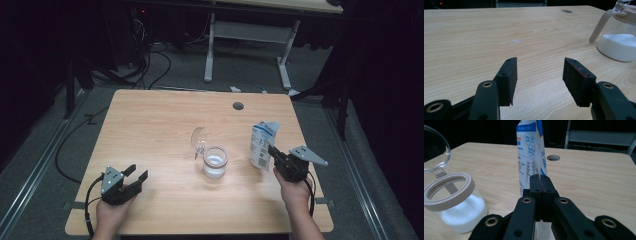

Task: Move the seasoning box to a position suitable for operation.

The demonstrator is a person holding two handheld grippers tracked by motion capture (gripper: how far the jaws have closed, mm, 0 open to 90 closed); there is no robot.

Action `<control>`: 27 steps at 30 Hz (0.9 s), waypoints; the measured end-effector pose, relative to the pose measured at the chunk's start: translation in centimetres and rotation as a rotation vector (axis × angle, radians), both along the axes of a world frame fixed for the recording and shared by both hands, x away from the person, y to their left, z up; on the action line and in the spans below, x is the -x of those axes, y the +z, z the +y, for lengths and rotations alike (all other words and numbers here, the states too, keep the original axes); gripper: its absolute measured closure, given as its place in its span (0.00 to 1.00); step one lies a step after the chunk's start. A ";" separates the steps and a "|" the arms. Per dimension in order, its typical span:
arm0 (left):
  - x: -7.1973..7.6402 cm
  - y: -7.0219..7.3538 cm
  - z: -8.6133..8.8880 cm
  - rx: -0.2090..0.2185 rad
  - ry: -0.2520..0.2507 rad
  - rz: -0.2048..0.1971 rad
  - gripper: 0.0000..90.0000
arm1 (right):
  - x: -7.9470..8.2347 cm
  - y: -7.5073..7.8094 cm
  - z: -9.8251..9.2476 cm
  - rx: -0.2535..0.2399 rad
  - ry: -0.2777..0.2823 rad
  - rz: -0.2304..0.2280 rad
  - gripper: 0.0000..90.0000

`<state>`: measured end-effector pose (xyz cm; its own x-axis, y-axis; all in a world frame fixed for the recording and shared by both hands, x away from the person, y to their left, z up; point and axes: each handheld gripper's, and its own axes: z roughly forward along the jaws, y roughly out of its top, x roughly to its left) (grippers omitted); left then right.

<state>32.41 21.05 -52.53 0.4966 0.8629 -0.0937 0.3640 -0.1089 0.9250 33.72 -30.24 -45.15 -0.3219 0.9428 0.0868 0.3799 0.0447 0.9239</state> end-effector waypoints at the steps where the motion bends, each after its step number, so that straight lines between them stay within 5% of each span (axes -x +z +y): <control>1: 0.0 0.0 0.0 -0.003 -0.002 -0.001 0.51 | 0.1 -0.1 0.0 -0.002 0.000 -0.013 1.00; 13: 0.6 0.0 0.0 -0.027 0.000 -0.007 0.51 | 1.1 -1.4 -0.3 -0.044 -0.028 -0.131 1.00; 27: 1.7 -0.1 0.4 -0.058 0.011 -0.003 0.51 | 0.8 -1.9 -1.8 -0.065 -0.053 -0.162 1.00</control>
<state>30.74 21.46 -52.60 0.4875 0.8721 -0.0420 0.3623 -0.1582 0.9185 32.90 -32.04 -47.08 -0.2866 0.9529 0.0991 0.2262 -0.0332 0.9735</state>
